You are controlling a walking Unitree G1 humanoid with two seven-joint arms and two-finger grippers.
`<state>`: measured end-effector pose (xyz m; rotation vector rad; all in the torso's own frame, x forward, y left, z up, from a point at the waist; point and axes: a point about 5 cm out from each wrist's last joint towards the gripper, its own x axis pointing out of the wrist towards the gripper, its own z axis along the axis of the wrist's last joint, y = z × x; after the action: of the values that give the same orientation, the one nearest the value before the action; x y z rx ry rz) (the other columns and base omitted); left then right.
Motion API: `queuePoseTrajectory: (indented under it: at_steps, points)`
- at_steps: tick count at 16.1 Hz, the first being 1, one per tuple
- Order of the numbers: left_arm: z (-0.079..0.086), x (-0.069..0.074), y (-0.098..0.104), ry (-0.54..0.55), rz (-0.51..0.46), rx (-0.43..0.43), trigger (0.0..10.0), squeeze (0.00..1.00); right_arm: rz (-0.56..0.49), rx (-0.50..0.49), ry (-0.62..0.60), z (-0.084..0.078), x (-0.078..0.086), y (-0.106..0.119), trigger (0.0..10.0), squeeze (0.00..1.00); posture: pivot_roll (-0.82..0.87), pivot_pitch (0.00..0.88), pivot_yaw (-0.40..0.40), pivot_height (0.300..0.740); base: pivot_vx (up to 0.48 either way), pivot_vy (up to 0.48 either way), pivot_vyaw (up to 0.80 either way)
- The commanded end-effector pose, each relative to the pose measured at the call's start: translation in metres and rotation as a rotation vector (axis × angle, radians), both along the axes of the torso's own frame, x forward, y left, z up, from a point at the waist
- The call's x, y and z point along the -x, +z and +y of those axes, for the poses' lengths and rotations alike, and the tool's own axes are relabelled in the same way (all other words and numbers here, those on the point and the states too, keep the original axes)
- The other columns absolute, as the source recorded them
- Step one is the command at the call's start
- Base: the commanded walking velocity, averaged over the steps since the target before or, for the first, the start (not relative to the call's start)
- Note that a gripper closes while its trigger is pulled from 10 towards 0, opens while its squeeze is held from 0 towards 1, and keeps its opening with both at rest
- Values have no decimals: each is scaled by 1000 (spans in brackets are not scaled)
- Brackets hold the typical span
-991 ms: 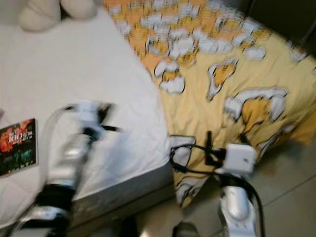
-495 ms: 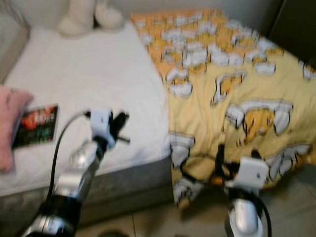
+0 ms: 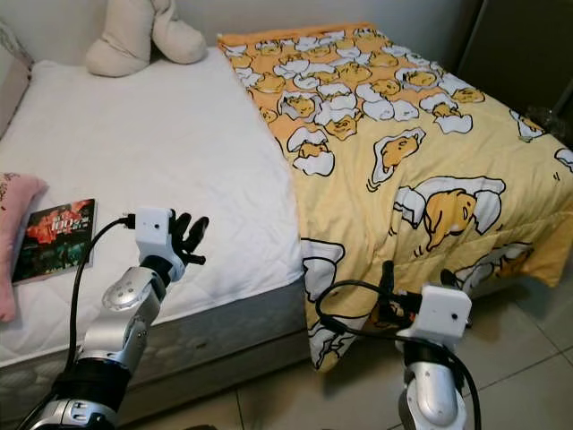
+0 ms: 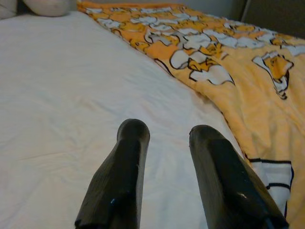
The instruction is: Clean up the room
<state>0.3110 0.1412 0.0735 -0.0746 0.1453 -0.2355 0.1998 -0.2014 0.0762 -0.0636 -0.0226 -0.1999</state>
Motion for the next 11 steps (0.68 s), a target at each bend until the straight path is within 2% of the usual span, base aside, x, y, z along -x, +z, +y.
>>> queuePoseTrajectory:
  at_steps: [1,6,7,9,11]
  points:
    - [-3,-3,3,-20,-13,-26,10000,1000,-7,10,37,6,-6,2,10000,302,-71,4,54,740,0,0,0]
    - [5,-5,15,-21,-76,-48,10000,1000,-5,-9,32,-1,-9,4,10000,302,-44,25,14,740,0,0,0]
    - [-1,-3,21,-76,-103,-63,10000,1000,3,-18,21,-4,-8,2,10000,302,-31,34,11,740,0,0,0]
    - [-6,-3,26,-81,-109,-42,10000,1000,8,-3,28,-9,-9,2,10000,302,-24,36,21,740,0,0,0]
    - [-12,0,24,-96,-103,-32,10000,1000,6,-11,27,-12,-16,3,10000,306,0,50,-15,740,0,0,0]
